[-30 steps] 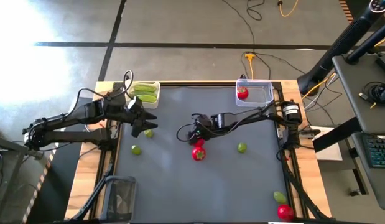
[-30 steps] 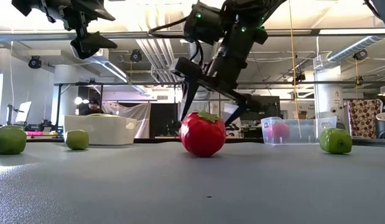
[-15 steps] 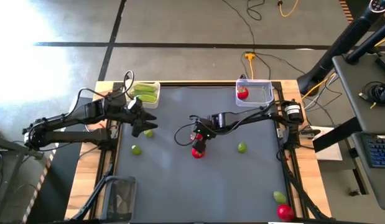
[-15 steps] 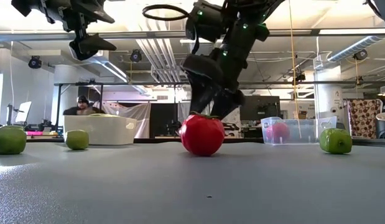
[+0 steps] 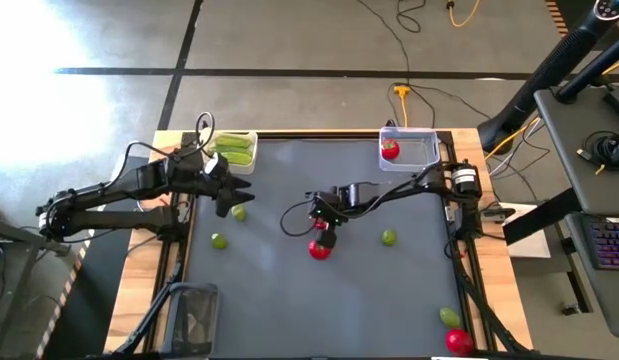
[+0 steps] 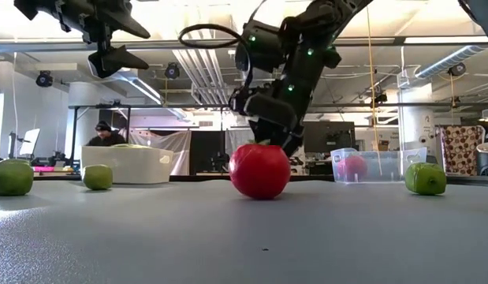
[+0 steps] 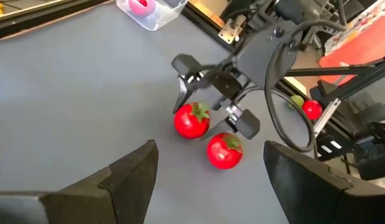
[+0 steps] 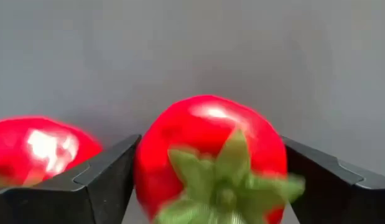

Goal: Sort produce into baskets
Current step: Put the top left tomato into the transparent bin

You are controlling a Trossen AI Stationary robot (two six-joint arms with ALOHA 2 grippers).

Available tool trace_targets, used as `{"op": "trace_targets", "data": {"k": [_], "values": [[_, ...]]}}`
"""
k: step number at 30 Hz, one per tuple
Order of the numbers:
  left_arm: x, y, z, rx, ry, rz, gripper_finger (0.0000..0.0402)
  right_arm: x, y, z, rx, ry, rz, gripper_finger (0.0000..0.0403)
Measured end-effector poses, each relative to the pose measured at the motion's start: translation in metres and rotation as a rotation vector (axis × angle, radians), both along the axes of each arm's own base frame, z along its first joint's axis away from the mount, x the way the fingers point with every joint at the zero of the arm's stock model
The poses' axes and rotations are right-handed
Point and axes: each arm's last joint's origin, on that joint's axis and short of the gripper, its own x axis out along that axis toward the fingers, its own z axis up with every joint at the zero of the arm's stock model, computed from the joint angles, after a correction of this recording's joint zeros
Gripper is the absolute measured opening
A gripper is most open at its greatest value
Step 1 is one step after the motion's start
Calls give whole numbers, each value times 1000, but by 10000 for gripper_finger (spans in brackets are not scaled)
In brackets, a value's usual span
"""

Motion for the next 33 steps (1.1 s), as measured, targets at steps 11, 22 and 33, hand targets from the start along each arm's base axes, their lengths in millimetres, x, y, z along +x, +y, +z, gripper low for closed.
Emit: {"op": "trace_targets", "data": {"k": [11,22,33], "values": [[0,1,0,18,4,22,274,-11,-21,51,-1,13,-53,279],[4,3,0,29,1,42,274,-153,-150,130,-150,95,-843,280],[15,7,-5,30,24,71,274,-245,-233,57,-15,145,-1419,282]]}}
